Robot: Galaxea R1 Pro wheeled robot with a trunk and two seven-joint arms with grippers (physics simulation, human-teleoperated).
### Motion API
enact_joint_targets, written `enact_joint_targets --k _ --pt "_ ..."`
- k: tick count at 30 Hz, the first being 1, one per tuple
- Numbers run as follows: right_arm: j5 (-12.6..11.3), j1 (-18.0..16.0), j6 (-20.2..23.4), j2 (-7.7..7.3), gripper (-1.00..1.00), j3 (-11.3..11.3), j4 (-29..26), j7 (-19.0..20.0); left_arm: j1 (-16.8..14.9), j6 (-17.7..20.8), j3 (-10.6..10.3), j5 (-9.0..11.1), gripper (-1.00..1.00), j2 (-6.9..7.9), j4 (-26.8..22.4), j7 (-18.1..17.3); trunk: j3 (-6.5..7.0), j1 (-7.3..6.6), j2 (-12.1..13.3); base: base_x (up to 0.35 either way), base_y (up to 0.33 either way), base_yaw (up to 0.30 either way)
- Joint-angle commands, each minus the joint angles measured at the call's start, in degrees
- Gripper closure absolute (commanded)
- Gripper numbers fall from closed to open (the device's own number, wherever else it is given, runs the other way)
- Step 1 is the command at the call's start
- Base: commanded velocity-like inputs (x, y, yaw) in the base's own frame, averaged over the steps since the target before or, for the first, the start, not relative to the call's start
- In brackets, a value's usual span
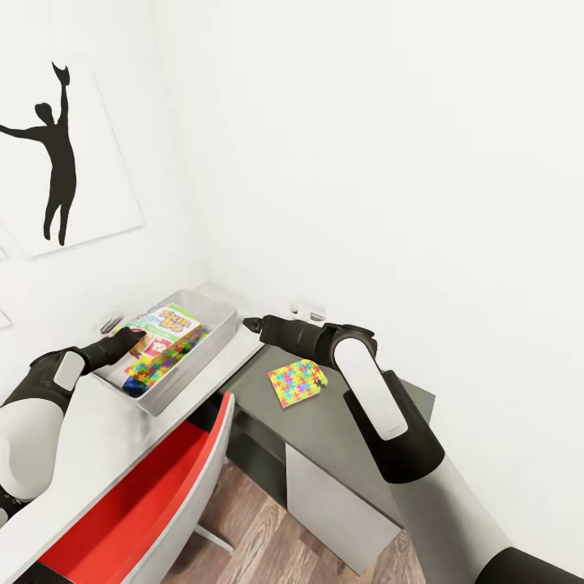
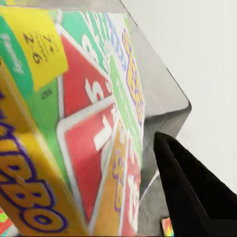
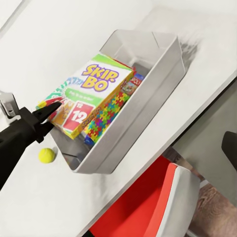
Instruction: Put all the toys in the child's room - the three board games (two on the bed and one on the table), the two jigsaw puzzles on the table, and the tennis ball on the table - inside the toy box on the table in the child's room.
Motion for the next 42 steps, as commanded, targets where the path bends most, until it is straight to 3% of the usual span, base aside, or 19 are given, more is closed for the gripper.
enact_joint_targets --k 1,28,34,42 --pt "-0.5 -0.1 0.1 0.01 -1.00 0.0 -0.1 -0.6 -0.1 0.4 0.3 0.3 -1.00 -0.02 0.0 -0.2 -0.12 0.04 -0.1 0.000 0.000 0.000" --pt "-0.6 -0.1 0.1 0.01 -1.00 0.1 -0.1 -0.6 -0.1 -0.1 0.5 0.3 -1.00 0.21 -1.4 -0.2 -0.12 0.04 -0.1 0.000 0.000 0.000" --pt "-0.5 -0.1 0.1 0.01 -1.00 0.1 -0.1 -0.6 -0.1 -2.8 0.4 0.0 -1.00 0.22 -2.2 -0.1 -0.12 0.04 -0.1 0.000 0.000 0.000" --pt "-0.6 -0.1 0.1 0.01 -1.00 0.2 -0.1 -0.6 -0.1 -3.2 0.4 -0.1 -1.00 0.24 -2.2 -0.1 -0.12 0.04 -0.1 0.000 0.000 0.000"
